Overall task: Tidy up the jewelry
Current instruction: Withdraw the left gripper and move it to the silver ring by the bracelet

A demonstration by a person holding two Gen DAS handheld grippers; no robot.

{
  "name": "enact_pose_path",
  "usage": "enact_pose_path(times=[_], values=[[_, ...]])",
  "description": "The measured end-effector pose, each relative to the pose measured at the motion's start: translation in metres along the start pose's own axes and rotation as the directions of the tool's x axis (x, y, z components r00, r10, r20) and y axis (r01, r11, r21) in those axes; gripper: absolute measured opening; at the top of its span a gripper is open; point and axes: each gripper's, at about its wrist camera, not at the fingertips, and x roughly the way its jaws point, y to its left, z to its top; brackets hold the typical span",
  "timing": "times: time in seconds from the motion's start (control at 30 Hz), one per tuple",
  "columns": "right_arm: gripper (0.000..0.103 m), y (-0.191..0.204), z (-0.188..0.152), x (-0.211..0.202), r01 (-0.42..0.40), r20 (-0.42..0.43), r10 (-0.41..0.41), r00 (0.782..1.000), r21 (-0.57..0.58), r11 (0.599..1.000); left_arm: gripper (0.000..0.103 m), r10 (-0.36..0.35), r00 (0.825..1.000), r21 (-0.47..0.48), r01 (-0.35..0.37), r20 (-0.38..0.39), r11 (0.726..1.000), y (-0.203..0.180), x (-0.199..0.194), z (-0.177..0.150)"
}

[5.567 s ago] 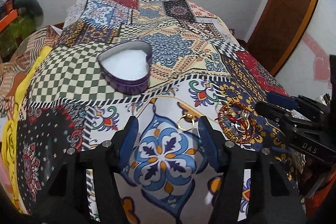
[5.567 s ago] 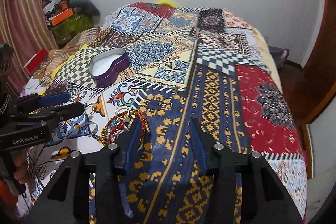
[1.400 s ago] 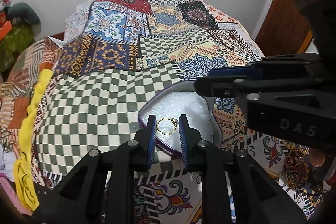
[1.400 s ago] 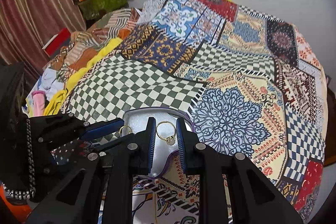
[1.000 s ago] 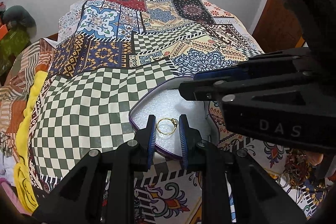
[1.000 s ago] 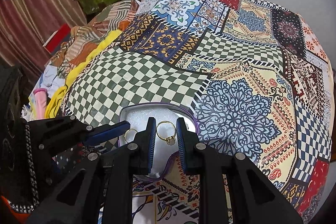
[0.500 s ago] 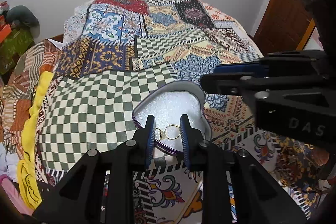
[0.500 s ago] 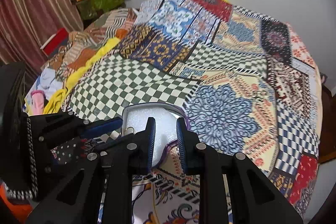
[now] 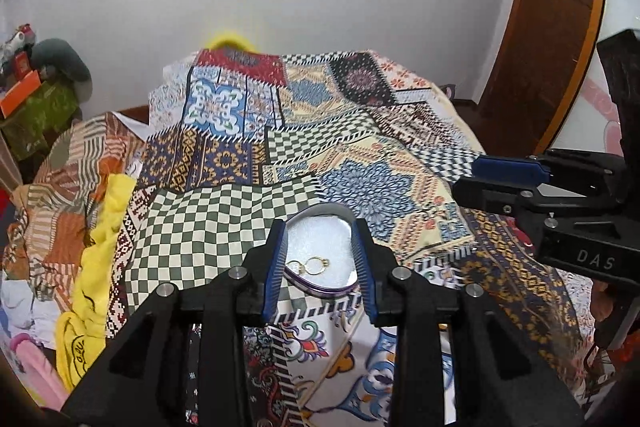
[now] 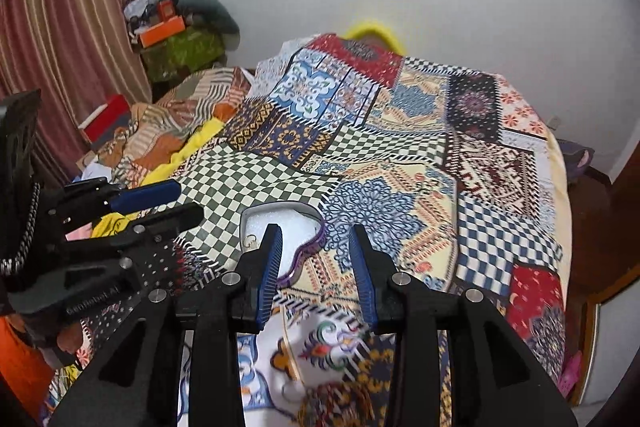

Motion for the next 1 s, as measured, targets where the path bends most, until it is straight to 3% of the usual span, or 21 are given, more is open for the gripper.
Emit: enact_pose_path(times=[0.37,0.73,1.0], values=[[0.033,-0.023,-0.039,-0.043,0.078,0.037,-0.078,0.996,0.022,0.997,0.036,-0.040,0.999,0.051,0.041,-0.017,0.998,-0.043,-0.018,-0.016],[0.033,-0.050,-0.087,-0.038,0.113,-0.031,-0.112,0.993,0.058,0.992,0.036,-0.091,0.982,0.067,0.103,-0.165,0.992,-0.076,0.013,-0.064],[0.033,-0.059,-0.122,-0.030,0.074,-0.088,-0.066,0.994,0.096,0.993,0.036,-0.115,0.961,0.087,0.141,-0.253,0.986,-0.090,0.036,-0.096]])
